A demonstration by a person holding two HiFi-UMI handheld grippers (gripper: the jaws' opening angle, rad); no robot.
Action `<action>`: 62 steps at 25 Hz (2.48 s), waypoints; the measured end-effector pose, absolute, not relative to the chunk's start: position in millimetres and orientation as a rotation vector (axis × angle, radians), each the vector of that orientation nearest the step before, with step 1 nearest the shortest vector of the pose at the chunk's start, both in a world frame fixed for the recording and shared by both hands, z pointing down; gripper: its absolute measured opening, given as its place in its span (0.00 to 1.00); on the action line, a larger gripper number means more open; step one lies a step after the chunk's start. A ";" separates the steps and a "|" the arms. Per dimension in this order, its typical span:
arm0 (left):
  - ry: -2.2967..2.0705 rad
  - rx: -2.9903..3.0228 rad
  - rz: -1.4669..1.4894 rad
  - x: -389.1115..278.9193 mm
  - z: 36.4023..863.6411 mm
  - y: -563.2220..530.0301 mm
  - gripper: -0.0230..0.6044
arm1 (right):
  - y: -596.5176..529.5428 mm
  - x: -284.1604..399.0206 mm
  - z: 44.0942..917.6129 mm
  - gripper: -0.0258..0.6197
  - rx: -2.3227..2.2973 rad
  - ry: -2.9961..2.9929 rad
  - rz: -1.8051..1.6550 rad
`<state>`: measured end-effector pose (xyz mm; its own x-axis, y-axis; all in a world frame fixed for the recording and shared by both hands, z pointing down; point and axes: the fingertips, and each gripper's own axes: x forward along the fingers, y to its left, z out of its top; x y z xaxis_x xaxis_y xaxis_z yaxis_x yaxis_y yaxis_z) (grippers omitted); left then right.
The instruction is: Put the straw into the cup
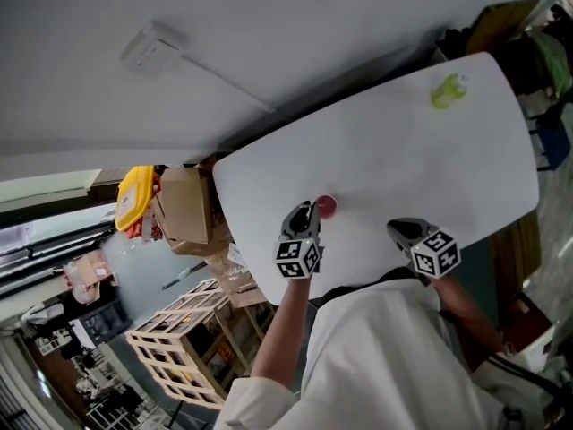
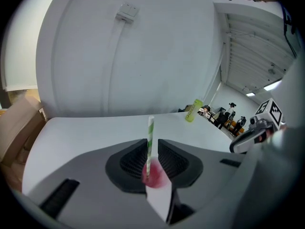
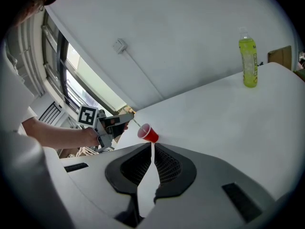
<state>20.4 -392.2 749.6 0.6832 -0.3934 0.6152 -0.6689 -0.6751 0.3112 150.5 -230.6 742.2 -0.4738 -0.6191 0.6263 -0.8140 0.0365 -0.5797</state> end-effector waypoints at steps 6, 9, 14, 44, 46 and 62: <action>-0.847 2.351 0.718 7.9 752.0 -394.2 0.21 | -232.5 153.1 746.8 0.11 1.472 -2.115 1.410; -0.852 2.338 0.727 0.6 753.5 -390.9 0.21 | -231.0 154.2 745.6 0.11 1.475 -2.119 1.407; -0.883 2.316 0.729 -13.9 753.2 -389.0 0.21 | -227.8 150.0 745.6 0.11 1.474 -2.123 1.406; -0.957 2.440 0.371 -146.9 641.8 -329.4 0.11 | -150.5 83.1 655.2 0.11 1.763 -2.144 1.104; -0.956 2.457 0.351 -160.0 633.5 -317.2 0.10 | -140.1 69.0 647.9 0.11 1.774 -2.157 1.081; -0.826 2.475 0.321 -230.0 604.9 -193.5 0.04 | -30.2 34.0 602.7 0.11 1.984 -2.159 0.837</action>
<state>-230.0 -193.5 604.9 0.7872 -0.4938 0.3694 -0.6136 -0.6864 0.3902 34.0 -30.2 602.7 -0.1506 -0.8941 0.4218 -0.9447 0.0044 -0.3280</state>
